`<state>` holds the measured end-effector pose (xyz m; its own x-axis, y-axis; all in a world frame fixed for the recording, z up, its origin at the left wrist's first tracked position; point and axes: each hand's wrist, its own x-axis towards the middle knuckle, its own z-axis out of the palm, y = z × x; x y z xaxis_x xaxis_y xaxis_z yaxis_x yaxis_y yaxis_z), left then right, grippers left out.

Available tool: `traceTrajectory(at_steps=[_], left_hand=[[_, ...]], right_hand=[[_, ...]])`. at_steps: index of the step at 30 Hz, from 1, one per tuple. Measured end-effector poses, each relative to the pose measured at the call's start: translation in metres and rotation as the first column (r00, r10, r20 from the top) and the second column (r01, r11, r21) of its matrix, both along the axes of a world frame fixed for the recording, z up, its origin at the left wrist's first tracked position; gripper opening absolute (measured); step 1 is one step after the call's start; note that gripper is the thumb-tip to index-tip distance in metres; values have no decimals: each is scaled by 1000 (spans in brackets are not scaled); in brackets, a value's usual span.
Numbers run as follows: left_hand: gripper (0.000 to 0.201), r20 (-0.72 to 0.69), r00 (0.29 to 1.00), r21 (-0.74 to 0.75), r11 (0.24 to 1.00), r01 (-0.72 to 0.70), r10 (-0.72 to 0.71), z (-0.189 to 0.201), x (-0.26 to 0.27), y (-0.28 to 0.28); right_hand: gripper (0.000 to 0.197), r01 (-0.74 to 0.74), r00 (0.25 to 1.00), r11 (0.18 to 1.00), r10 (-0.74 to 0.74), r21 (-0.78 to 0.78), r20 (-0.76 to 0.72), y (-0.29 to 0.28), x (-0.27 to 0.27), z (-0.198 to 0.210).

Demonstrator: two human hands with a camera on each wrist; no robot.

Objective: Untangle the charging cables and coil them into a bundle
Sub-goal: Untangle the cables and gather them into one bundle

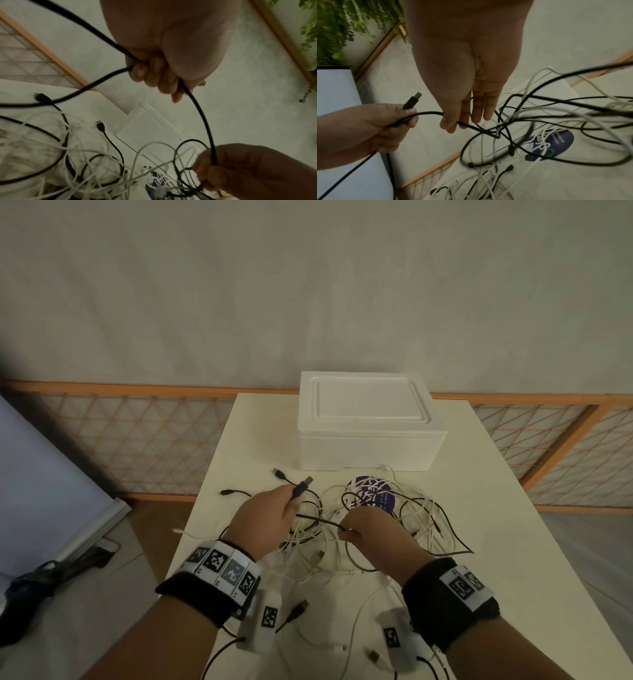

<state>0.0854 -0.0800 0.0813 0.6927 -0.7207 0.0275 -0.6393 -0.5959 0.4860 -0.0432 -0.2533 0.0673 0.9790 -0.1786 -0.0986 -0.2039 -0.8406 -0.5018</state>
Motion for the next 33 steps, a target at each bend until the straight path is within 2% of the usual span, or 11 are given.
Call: traceTrajectory(at_steps=[4,8,14,18,20,21,23,25,27,29,33], left_hand=[[20,-327,944,-26,999,38,-44,-3,-10,-6],[15,-527,843,-134,990,41,-106,-1,-12,-11],[18,-838,545,-174,951,-256,-7,-8,-21,-21],[6,-933,358,-85,939,-334,43,-8,-32,-28],[11,-914,401,-71,948,-309,62,-9,-29,-30],[11,-885,461,-78,954,-289,67,-11,-25,-30],[12,-723,688,-94,977,-189,64,-8,-19,-28],[43,-536,844,-160,983,-88,-12,-7,-15,-24],[41,-520,848,-269,962,-49,-102,-7,-15,-24],[11,-546,828,-356,930,-91,-128,-5,-16,-31],[37,-444,894,-446,881,-159,-63,2,-13,-43]], right_hand=[[25,-21,999,998,18,-57,-49,4,9,6],[24,-54,998,993,49,-106,-49,12,9,6],[19,-156,962,980,179,-127,205,23,5,20],[16,-213,929,976,213,-31,302,28,-1,11],[18,-224,922,972,234,-68,308,31,-4,15],[17,-221,910,973,230,-66,344,29,-5,14],[18,-133,897,991,120,1,425,23,-6,18],[17,-21,891,998,-12,67,454,14,-4,17],[15,13,887,994,-62,109,457,10,1,20],[11,21,872,986,-98,164,479,7,9,26],[10,35,842,960,-179,279,508,3,18,32]])
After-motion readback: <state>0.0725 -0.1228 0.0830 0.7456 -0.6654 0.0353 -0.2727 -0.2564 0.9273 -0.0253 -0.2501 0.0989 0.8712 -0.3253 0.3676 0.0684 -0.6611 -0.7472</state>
